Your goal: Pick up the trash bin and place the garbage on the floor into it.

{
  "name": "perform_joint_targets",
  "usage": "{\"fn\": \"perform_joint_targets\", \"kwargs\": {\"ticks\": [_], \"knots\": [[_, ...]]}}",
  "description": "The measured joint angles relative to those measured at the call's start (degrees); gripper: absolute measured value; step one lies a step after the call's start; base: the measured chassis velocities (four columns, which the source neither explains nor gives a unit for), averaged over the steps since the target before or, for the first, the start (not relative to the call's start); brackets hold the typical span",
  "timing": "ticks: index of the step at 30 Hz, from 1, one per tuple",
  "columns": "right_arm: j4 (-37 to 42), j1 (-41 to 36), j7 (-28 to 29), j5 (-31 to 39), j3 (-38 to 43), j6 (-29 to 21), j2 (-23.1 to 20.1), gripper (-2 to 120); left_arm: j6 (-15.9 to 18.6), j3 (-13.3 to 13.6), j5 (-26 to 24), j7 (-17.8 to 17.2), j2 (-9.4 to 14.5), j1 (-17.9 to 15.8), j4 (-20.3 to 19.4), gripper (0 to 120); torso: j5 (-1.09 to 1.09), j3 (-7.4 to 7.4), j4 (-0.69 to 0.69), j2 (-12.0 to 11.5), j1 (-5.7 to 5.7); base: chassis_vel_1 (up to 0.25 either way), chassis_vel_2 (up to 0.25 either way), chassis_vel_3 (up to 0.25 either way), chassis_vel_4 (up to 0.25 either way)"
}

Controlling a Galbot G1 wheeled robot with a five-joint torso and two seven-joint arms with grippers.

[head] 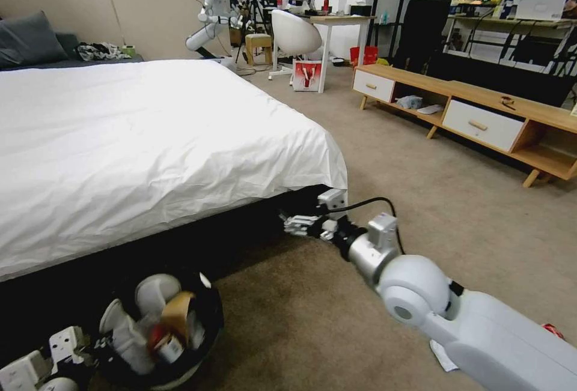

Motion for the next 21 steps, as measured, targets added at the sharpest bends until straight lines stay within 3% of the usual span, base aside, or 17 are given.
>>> {"fn": "perform_joint_targets", "kwargs": {"ticks": [3,6,9,11,21], "knots": [[0.77,-5.55,0.00,-2.25,6.21,1.59,0.59,100,-0.01,0.14,0.33,0.21,-0.25,0.04,0.00,3,-0.01,0.00,-0.02,0.00,0.00,0.000,0.000,0.000,0.000],[1.01,-12.42,-0.61,-6.53,14.60,4.23,2.61,100,0.00,-0.07,0.71,0.36,-0.50,0.53,-0.18,3,-0.01,0.00,0.06,0.00,0.00,0.000,0.000,0.000,0.000],[1.25,-15.07,-0.97,-8.13,18.34,5.25,3.52,100,0.00,-0.20,0.88,0.40,-0.51,0.63,-0.40,3,-0.01,0.00,0.06,0.00,0.00,0.000,0.000,0.000,0.000],[2.06,-20.26,-1.81,-10.88,26.04,7.63,5.75,100,0.00,-0.35,1.20,0.62,-0.68,0.77,-0.87,3,-0.01,0.00,0.03,0.01,0.00,0.000,0.000,0.000,0.000],[1.58,-32.19,-3.85,-21.65,37.91,16.53,11.48,100,0.00,0.78,2.71,1.37,-1.43,0.61,-0.89,3,-0.02,0.00,0.03,0.01,0.00,0.000,0.000,0.000,0.000]]}}
